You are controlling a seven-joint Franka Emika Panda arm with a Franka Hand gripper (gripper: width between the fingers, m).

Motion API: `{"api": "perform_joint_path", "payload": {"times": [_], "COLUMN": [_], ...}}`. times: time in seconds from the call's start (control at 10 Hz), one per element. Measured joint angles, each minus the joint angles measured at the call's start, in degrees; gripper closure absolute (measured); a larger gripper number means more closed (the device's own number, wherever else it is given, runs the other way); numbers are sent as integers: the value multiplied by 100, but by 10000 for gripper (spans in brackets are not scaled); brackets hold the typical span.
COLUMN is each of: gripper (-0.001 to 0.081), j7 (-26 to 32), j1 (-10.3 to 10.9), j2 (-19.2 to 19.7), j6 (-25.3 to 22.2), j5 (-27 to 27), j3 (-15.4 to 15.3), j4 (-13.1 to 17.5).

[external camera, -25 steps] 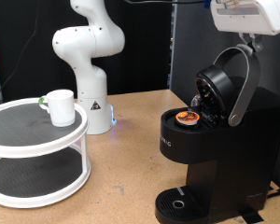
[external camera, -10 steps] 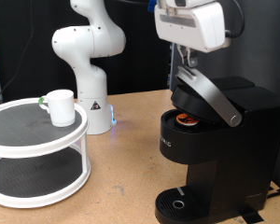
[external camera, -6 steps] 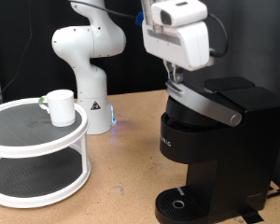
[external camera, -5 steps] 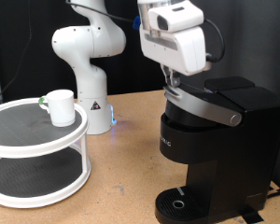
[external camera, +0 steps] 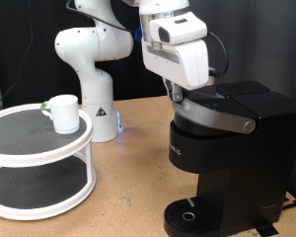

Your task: Make a cup of coffee with the keurig machine

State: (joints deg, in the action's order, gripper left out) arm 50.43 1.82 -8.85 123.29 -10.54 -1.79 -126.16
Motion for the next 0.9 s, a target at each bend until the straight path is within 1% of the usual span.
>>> {"api": "perform_joint_path", "payload": {"times": [0.4,0.6,0.9], "gripper": [804,804,804], "j7": [-46,-125,-141], "j1": [-34,-40,-53], "j2": [158,283,279], "j6": [472,809,900], "j5": [263,373,396], "j3": [0,0,1], "j4": [-306,-459,-491]}}
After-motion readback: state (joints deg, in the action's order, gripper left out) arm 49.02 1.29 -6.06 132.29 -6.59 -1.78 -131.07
